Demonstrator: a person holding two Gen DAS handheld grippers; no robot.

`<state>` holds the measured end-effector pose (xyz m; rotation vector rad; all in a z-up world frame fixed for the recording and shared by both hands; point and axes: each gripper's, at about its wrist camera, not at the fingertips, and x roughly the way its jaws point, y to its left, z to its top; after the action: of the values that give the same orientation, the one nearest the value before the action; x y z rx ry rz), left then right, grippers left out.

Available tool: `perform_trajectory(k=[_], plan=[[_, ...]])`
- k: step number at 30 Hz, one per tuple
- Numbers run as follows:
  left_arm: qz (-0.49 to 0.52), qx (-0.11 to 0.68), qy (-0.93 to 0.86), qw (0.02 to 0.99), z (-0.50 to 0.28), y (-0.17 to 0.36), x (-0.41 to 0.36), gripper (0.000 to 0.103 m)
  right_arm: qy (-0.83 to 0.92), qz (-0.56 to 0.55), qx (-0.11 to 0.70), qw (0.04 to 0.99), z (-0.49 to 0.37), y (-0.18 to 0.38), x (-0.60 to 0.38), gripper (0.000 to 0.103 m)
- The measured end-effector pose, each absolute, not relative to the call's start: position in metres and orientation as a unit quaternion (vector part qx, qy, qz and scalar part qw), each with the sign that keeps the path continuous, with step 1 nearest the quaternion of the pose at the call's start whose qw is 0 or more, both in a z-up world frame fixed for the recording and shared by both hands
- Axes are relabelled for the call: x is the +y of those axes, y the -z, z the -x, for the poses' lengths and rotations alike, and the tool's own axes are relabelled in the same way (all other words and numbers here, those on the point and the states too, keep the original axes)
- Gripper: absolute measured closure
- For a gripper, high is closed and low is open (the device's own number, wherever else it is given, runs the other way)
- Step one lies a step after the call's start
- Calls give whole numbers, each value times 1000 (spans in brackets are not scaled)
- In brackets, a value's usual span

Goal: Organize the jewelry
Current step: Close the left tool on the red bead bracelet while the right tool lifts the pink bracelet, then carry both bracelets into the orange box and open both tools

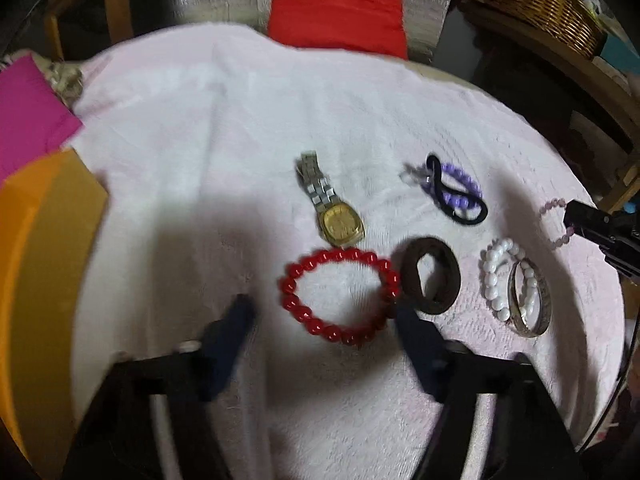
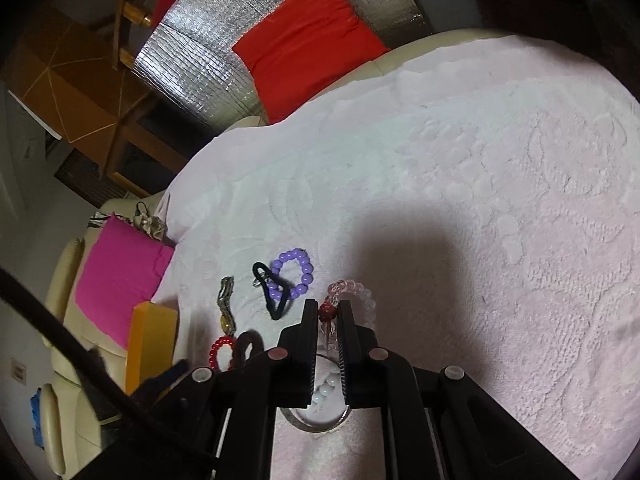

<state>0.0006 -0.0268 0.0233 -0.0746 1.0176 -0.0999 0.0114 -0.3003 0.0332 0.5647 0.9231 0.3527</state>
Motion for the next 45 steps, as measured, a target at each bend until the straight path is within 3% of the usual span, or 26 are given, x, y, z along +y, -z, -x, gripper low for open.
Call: perform_trajectory(k=[4, 6, 9, 28, 45], plan=[[48, 474, 54, 878, 0, -25, -20, 48, -174, -263, 435, 843, -10, -34, -296, 93], [40, 467, 43, 882, 1, -26, -16, 79, -175, -262, 433, 845, -9, -35, -294, 93], [41, 464, 36, 884, 2, -27, -9, 95, -180, -263, 430, 845, -7, -37, -291, 93], [33, 421, 91, 902, 23, -49, -14, 94, -192, -257, 420, 849, -3, -43, -277, 93], [94, 311, 54, 944, 97, -130, 46, 94, -301, -247, 397, 831, 13, -72, -185, 93]])
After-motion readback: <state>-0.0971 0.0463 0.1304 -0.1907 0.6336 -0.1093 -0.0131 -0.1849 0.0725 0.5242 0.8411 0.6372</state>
